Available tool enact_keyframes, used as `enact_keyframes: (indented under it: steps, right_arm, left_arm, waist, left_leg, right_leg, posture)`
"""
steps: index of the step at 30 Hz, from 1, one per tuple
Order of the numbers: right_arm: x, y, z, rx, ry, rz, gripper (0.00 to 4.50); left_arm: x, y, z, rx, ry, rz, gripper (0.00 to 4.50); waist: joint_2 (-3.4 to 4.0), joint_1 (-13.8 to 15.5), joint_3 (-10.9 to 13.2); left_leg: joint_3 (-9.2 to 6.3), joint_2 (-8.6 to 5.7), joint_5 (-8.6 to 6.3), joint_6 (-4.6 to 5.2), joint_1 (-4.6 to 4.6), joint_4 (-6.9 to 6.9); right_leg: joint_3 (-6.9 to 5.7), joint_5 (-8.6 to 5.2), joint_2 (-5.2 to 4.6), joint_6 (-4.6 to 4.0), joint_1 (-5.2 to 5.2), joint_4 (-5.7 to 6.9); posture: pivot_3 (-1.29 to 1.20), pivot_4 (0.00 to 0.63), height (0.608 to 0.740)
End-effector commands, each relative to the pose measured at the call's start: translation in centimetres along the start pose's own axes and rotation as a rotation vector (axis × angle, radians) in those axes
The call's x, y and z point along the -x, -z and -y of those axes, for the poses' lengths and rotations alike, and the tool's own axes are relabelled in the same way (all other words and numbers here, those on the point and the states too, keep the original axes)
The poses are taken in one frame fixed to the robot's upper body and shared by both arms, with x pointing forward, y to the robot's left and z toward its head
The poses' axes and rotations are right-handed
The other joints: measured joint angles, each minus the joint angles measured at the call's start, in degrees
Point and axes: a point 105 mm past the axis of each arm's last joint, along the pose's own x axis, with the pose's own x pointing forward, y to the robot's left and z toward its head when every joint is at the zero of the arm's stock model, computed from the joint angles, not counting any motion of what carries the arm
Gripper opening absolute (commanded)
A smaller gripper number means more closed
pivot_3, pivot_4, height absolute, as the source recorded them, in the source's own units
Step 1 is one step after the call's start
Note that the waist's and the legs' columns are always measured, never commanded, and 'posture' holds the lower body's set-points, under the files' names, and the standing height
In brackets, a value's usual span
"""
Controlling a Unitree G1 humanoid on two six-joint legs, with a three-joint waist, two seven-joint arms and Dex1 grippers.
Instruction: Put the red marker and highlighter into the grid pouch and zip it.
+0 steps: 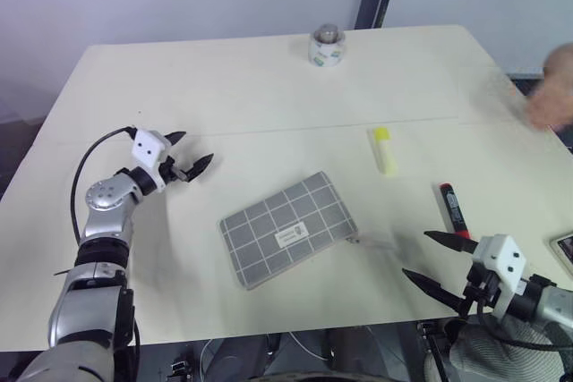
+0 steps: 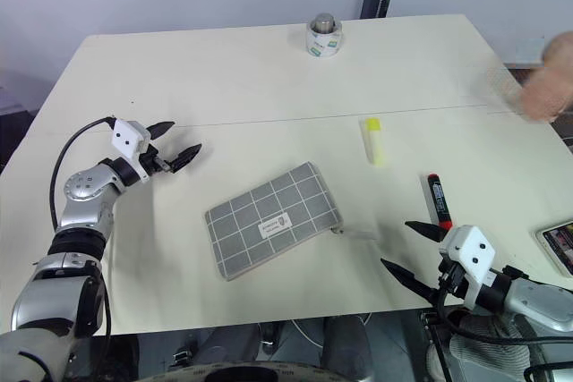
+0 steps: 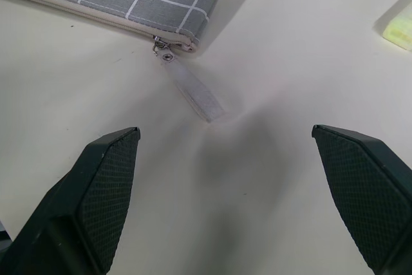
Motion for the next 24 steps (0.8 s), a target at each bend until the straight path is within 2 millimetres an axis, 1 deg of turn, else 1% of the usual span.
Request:
enact_keyframes:
  steps: [1,4,10,16,21,24]
  right_arm:
    - [0.1,-0.4,0.2,0.014,-0.001,0.009,4.45]
    - [0.1,-0.4,0.2,0.014,0.001,0.008,4.45]
    - [0.0,-0.4,0.3,0.017,0.0,0.009,4.45]
    - [-0.1,-0.4,0.4,0.02,-0.001,0.01,4.45]
    - [-0.2,-0.4,0.5,0.007,0.001,0.014,4.45]
    - [-0.9,-1.4,1.3,0.008,0.031,0.058,4.45]
  left_arm:
    - [0.1,-1.1,-0.2,-0.028,0.011,0.033,4.5]
    - [0.2,-1.4,-0.1,-0.034,0.015,0.052,4.5]
    - [0.3,-1.3,-0.8,-0.041,-0.017,0.034,4.5]
    - [0.4,-1.2,-0.7,-0.043,-0.012,0.032,4.5]
    - [1.0,-1.5,0.3,-0.073,0.067,0.064,4.5]
    - [1.7,-2.0,0.5,-0.086,0.096,0.079,4.5]
  waist:
    - [0.0,0.0,0.0]
    - [0.0,0.0,0.0]
    - [0.0,0.0,0.0]
    - [0.0,0.0,0.0]
    - [0.0,-0.1,0.0]
    - [0.0,-0.1,0.0]
  left_leg:
    - [0.0,0.0,0.0,0.0,0.0,0.0]
    - [0.0,0.0,0.0,0.0,0.0,0.0]
    - [0.0,0.0,0.0,0.0,0.0,0.01]
    - [0.0,0.0,0.0,0.0,0.0,0.01]
    - [0.01,0.0,0.0,0.0,0.0,0.01]
    - [0.01,0.0,0.0,0.0,0.0,0.0]
  right_leg:
    - [0.0,0.0,0.0,0.0,0.0,0.0]
    - [0.0,0.0,0.0,0.0,0.0,0.0]
    - [0.0,0.0,0.0,0.0,0.0,0.0]
    - [0.0,0.0,0.0,0.0,0.0,0.0]
    - [0.0,0.0,0.0,0.0,0.0,0.0]
    - [0.02,0.0,0.0,-0.02,-0.02,0.01]
  posture:
    - [0.0,0.15,0.74]
    - [0.0,0.15,0.74]
    - [0.0,0.15,0.74]
    - [0.0,0.15,0.74]
    - [0.0,0.15,0.74]
    - [0.0,0.15,0.74]
